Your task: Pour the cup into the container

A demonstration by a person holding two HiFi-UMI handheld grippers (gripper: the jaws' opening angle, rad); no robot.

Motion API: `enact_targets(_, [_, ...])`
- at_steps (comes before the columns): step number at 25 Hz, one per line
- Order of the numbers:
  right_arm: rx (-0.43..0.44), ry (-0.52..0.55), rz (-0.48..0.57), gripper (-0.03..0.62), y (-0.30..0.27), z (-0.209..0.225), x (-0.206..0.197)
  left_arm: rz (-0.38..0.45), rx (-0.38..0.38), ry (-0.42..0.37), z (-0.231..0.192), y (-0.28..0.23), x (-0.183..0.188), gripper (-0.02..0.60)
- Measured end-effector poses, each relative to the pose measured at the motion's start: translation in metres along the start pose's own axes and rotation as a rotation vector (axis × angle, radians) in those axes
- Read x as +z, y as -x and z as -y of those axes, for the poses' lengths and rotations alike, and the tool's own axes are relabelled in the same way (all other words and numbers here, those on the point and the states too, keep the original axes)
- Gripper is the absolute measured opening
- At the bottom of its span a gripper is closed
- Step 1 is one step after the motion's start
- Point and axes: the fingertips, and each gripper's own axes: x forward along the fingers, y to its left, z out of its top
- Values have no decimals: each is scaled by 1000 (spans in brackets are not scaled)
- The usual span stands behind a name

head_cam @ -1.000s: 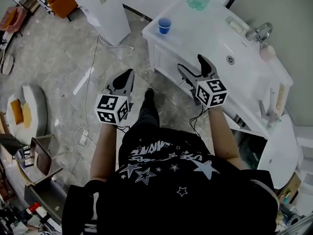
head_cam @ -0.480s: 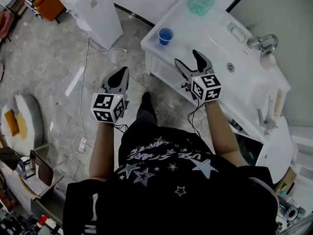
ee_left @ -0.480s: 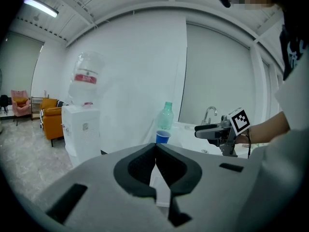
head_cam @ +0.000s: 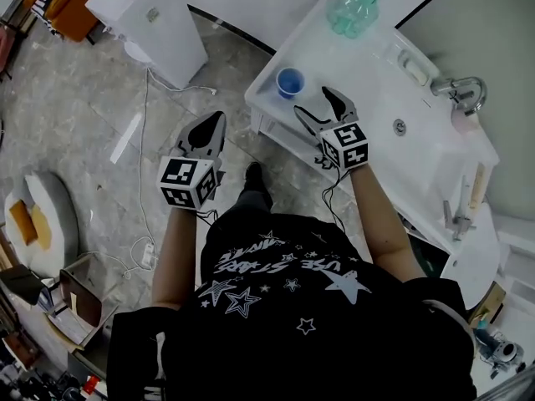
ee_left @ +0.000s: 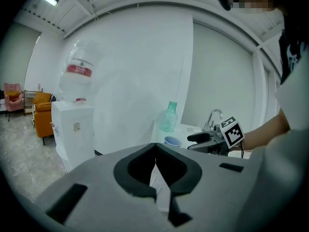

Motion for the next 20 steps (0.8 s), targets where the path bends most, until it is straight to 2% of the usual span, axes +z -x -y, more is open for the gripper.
enact_targets(12, [110, 96, -67, 353, -52, 2, -11, -69, -35, -6, -36, -50, 3, 9])
enact_targets(20, [200, 141, -92, 344, -71, -6, -12, -107, -52, -9, -45, -67, 2, 9])
